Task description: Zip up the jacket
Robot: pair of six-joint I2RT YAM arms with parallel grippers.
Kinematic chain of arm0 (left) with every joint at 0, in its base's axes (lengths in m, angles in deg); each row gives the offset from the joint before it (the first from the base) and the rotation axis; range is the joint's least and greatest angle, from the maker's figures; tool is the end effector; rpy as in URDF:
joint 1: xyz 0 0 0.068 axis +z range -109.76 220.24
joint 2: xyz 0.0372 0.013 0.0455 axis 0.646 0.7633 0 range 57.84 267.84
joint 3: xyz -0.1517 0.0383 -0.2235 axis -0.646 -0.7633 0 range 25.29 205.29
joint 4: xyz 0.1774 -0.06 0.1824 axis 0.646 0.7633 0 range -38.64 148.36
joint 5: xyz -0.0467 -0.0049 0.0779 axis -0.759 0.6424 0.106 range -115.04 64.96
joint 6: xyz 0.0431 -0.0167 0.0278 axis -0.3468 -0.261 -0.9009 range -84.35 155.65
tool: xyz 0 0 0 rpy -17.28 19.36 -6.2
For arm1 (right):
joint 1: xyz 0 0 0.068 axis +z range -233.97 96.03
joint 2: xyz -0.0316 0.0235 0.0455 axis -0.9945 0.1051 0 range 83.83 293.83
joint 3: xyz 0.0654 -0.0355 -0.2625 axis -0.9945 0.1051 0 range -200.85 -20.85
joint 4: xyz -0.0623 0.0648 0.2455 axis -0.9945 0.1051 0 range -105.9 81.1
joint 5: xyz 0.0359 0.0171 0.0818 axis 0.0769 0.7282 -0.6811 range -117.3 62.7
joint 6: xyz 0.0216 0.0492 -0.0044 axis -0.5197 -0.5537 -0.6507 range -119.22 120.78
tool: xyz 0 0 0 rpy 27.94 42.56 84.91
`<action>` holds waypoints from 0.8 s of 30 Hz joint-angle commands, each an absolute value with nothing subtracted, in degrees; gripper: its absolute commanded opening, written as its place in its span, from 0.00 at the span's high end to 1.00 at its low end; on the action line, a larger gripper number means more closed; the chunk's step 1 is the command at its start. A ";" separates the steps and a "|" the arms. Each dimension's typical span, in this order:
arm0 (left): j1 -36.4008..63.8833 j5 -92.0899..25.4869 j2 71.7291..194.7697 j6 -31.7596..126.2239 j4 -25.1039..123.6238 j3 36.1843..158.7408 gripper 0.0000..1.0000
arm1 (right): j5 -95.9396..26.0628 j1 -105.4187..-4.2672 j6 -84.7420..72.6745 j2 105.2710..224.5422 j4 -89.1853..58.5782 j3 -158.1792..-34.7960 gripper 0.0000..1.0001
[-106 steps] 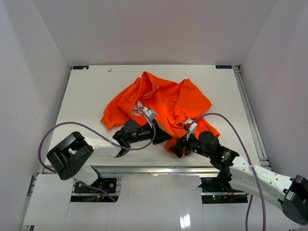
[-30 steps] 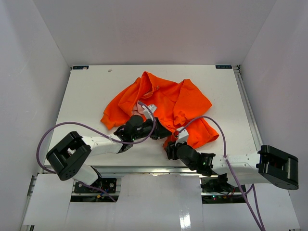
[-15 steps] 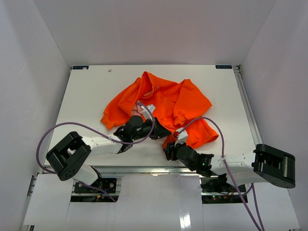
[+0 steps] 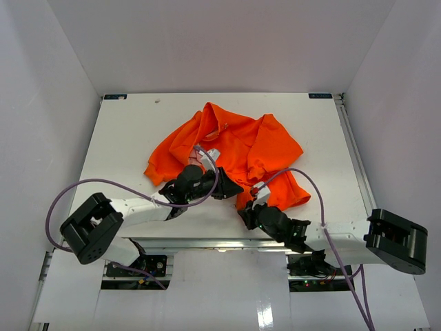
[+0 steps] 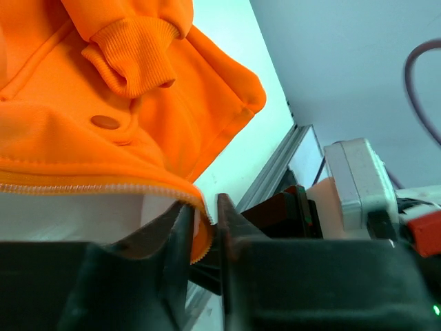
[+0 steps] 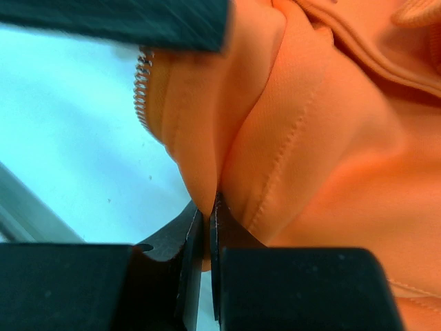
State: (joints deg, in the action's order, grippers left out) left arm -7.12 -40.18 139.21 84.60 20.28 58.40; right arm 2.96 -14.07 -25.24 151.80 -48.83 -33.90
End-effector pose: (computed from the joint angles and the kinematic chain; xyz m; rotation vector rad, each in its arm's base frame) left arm 0.1909 -0.2209 0.1998 0.1771 2.1061 -1.3420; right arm 0.0884 0.1893 0.1530 -0.3918 1.9087 0.6132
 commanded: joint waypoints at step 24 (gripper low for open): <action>4.79 -36.80 114.27 69.48 41.41 49.86 0.39 | -48.81 -31.78 -22.46 129.20 -50.95 -31.90 0.92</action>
State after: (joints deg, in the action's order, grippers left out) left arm 4.62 -32.40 117.12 71.97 41.69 51.41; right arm -40.81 -31.11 -20.44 130.30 -49.74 -29.24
